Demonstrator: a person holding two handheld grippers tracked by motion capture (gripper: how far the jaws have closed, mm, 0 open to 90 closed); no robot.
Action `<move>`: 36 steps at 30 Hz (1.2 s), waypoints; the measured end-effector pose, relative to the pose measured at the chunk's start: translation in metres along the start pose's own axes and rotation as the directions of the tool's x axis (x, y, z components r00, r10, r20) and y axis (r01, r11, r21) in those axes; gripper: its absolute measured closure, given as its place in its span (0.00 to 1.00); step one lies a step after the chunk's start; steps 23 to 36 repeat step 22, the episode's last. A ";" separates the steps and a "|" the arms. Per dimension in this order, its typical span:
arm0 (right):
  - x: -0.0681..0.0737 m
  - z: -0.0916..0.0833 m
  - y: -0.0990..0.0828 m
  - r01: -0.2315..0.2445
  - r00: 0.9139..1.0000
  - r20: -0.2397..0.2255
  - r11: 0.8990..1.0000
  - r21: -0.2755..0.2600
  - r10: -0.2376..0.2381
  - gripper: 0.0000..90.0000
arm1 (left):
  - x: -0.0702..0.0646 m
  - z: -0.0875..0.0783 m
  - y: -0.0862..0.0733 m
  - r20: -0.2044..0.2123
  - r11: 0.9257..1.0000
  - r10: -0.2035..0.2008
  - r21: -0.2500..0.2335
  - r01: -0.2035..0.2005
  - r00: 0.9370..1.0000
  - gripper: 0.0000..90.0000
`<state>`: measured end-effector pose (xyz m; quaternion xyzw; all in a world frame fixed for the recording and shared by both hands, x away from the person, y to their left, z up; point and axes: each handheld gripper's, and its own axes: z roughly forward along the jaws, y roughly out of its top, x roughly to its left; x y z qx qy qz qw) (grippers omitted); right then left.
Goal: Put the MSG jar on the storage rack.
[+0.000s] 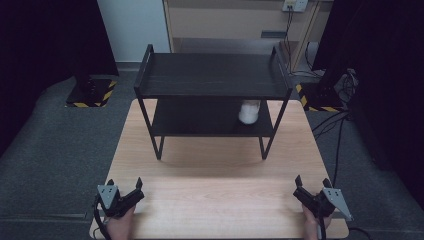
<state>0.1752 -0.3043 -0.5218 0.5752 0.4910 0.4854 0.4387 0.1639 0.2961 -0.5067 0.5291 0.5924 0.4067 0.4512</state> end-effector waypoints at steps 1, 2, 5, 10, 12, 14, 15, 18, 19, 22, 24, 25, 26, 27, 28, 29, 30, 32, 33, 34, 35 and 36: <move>0.000 0.000 0.000 0.001 1.000 0.000 1.000 0.001 -0.001 0.01 | 0.000 0.000 0.000 0.001 1.000 -0.002 0.000 0.002 1.000 0.00; 0.000 0.000 0.000 0.002 1.000 0.000 1.000 0.002 -0.002 0.01 | 0.000 0.000 0.000 0.000 1.000 -0.005 0.000 0.005 1.000 0.00; 0.001 0.000 0.001 0.009 1.000 0.002 1.000 0.007 -0.009 0.01 | 0.000 0.000 0.000 0.000 1.000 -0.006 -0.001 0.006 1.000 0.00; 0.002 0.000 0.001 0.015 1.000 0.003 1.000 0.013 -0.015 0.01 | 0.001 0.000 0.000 0.000 1.000 -0.009 -0.001 0.009 1.000 0.00; 0.003 0.001 0.002 0.017 1.000 0.002 1.000 0.015 -0.017 0.01 | 0.001 0.000 0.000 0.000 1.000 -0.010 -0.002 0.010 1.000 0.00; 0.003 0.001 0.002 0.022 1.000 0.003 1.000 0.017 -0.022 0.01 | 0.001 -0.001 0.000 0.000 1.000 -0.009 -0.002 0.009 1.000 0.00; 0.003 0.001 0.002 0.023 1.000 0.002 1.000 0.018 -0.023 0.01 | 0.001 -0.001 0.000 0.000 1.000 -0.009 -0.002 0.009 1.000 0.00; 0.003 0.001 0.002 0.026 1.000 0.002 1.000 0.018 -0.026 0.01 | 0.001 -0.001 -0.001 0.000 1.000 -0.010 -0.002 0.010 1.000 0.00; 0.003 0.001 0.002 0.026 1.000 0.002 0.999 0.018 -0.026 0.01 | 0.001 -0.001 -0.001 0.000 1.000 -0.011 -0.003 0.011 1.000 0.00; 0.003 0.001 0.002 0.027 1.000 0.002 0.999 0.019 -0.027 0.01 | 0.001 -0.001 -0.001 0.000 1.000 -0.010 -0.002 0.010 1.000 0.00; 0.003 0.001 0.002 0.027 1.000 0.002 0.999 0.019 -0.027 0.01 | 0.001 -0.001 -0.001 0.000 1.000 -0.010 -0.002 0.010 1.000 0.00; 0.003 0.001 0.002 0.027 1.000 0.002 0.999 0.019 -0.027 0.01 | 0.001 -0.001 -0.001 0.000 1.000 -0.010 -0.002 0.010 1.000 0.00; 0.003 0.001 0.002 0.027 1.000 0.002 0.999 0.019 -0.027 0.01 | 0.001 -0.001 -0.001 0.000 1.000 -0.010 -0.002 0.010 1.000 0.00; 0.003 0.001 0.002 0.027 1.000 0.002 0.999 0.019 -0.027 0.01 | 0.001 -0.001 -0.001 0.000 1.000 -0.010 -0.002 0.010 1.000 0.00; 0.003 0.001 0.002 0.027 1.000 0.002 0.999 0.019 -0.027 0.01 | 0.001 -0.001 -0.001 0.000 1.000 -0.010 -0.002 0.010 1.000 0.00; 0.003 0.001 0.002 0.027 1.000 0.002 0.999 0.019 -0.027 0.01 | 0.001 -0.001 -0.001 0.000 1.000 -0.010 -0.002 0.010 1.000 0.00; 0.003 0.001 0.002 0.027 1.000 0.002 0.999 0.019 -0.027 0.01 | 0.001 -0.001 -0.001 0.000 1.000 -0.010 -0.002 0.010 1.000 0.00; 0.003 0.001 0.002 0.027 1.000 0.002 0.999 0.019 -0.027 0.01 | 0.001 -0.001 -0.001 0.000 1.000 -0.010 -0.002 0.010 1.000 0.00; 0.003 0.001 0.002 0.027 1.000 0.002 0.999 0.019 -0.027 0.01 | 0.001 -0.001 -0.001 0.000 1.000 -0.010 -0.002 0.010 1.000 0.00; 0.003 0.001 0.002 0.027 1.000 0.002 0.999 0.019 -0.027 0.01 | 0.001 -0.001 -0.001 0.000 1.000 -0.010 -0.002 0.010 1.000 0.00; 0.003 0.001 0.002 0.027 1.000 0.002 0.999 0.019 -0.027 0.01 | 0.001 -0.001 -0.001 0.000 1.000 -0.010 -0.002 0.010 1.000 0.00; 0.003 0.001 0.002 0.027 1.000 0.002 0.999 0.019 -0.027 0.01 | 0.001 -0.001 -0.001 0.000 1.000 -0.010 -0.002 0.010 1.000 0.00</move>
